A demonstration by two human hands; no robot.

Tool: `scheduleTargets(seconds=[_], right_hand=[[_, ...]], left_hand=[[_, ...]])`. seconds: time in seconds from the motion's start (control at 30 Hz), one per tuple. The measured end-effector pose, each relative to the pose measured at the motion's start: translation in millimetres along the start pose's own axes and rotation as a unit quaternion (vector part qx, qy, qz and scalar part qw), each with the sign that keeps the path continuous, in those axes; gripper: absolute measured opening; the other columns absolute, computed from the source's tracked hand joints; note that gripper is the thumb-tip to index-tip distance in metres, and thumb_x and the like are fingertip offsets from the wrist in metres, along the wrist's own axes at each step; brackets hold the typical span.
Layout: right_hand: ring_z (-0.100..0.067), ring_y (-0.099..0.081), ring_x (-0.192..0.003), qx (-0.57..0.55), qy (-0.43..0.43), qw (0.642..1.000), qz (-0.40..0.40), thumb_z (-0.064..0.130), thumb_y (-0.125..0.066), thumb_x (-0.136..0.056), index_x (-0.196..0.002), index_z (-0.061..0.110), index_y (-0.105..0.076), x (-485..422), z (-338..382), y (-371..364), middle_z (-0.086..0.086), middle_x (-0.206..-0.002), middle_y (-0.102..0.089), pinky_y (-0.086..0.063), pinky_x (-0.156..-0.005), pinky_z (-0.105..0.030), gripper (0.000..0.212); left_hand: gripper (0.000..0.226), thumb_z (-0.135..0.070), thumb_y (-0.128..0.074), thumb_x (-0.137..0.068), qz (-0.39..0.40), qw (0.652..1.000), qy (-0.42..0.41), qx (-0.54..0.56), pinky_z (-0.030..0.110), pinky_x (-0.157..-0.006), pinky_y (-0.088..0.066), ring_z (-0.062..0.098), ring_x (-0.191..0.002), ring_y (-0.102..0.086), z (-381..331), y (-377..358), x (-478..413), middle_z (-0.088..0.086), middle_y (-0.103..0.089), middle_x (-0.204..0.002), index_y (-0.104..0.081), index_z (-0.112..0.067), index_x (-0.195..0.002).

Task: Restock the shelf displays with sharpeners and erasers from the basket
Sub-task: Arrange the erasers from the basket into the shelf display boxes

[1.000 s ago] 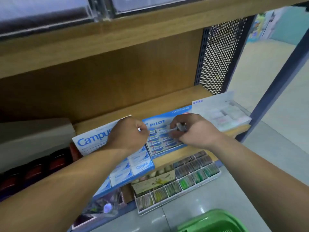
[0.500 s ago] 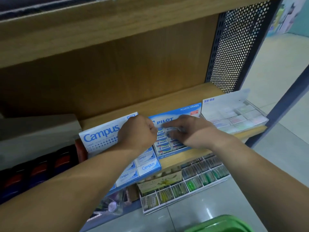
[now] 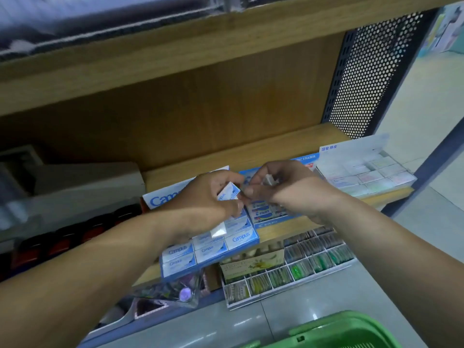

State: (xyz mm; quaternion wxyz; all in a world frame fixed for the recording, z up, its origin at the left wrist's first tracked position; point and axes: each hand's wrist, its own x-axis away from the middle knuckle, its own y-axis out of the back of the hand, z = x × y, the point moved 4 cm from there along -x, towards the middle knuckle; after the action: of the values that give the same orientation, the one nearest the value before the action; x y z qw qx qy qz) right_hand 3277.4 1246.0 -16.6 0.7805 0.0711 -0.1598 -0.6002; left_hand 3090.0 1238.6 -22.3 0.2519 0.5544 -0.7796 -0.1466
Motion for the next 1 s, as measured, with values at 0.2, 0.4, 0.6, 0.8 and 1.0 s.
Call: scheduleTargets(seconds=[0.2, 0.4, 0.6, 0.8, 1.0], right_hand=[[-0.015, -0.040, -0.045, -0.034, -0.055, 0.998, 0.014, 0.038, -0.083, -0.083, -0.094, 0.013, -0.072, 10, 8, -56, 0.000, -0.061, -0.059, -0.028, -0.039, -0.018, 0.030], [-0.014, -0.036, -0.044, -0.059, -0.042, 0.997, -0.014, 0.027, -0.083, -0.084, -0.087, 0.021, -0.074, 13, 22, -67, 0.004, -0.059, -0.055, -0.028, -0.040, -0.017, 0.012], [-0.014, -0.037, -0.042, -0.044, -0.092, 0.993, -0.064, 0.025, -0.083, -0.084, -0.086, 0.013, -0.074, 11, 13, -62, -0.004, -0.068, -0.061, -0.027, -0.038, -0.018, 0.015], [-0.014, -0.036, -0.048, -0.120, -0.153, 0.981, 0.018, 0.028, -0.080, -0.088, -0.099, 0.013, -0.074, 9, 18, -94, -0.002, -0.074, -0.072, -0.023, -0.045, -0.019, 0.020], [-0.013, -0.064, -0.077, 0.204, -0.032, 0.978, -0.001, 0.043, -0.087, -0.076, -0.094, 0.029, -0.075, -4, 19, -86, 0.013, -0.087, -0.069, -0.054, -0.068, -0.024, 0.026]], left_hand=[[0.061, -0.007, -0.075, -0.087, -0.022, 0.999, -0.017, -0.016, 0.021, -0.111, -0.040, -0.003, -0.135, -0.047, 11, 21, 26, -0.015, -0.056, -0.144, -0.055, -0.025, -0.142], [0.039, -0.012, -0.073, -0.089, 0.007, 0.998, -0.046, -0.051, 0.015, -0.099, -0.047, -0.008, -0.118, -0.059, 9, 34, 39, -0.018, -0.068, -0.124, -0.063, -0.029, -0.123], [0.012, -0.026, -0.072, -0.093, -0.021, 0.976, -0.031, -0.214, 0.028, -0.099, -0.050, 0.002, -0.107, -0.064, 21, 67, 46, -0.018, -0.069, -0.108, -0.074, -0.028, -0.105], [0.014, -0.033, -0.084, -0.084, -0.025, 0.992, -0.041, -0.120, 0.036, -0.088, -0.059, 0.001, -0.089, -0.067, 20, 74, 50, -0.015, -0.073, -0.094, -0.078, -0.026, -0.093], [0.014, -0.024, -0.083, -0.086, 0.003, 0.982, -0.020, -0.187, 0.032, -0.093, -0.055, 0.002, -0.092, -0.069, 35, 92, 47, -0.019, -0.072, -0.097, -0.079, -0.026, -0.099]])
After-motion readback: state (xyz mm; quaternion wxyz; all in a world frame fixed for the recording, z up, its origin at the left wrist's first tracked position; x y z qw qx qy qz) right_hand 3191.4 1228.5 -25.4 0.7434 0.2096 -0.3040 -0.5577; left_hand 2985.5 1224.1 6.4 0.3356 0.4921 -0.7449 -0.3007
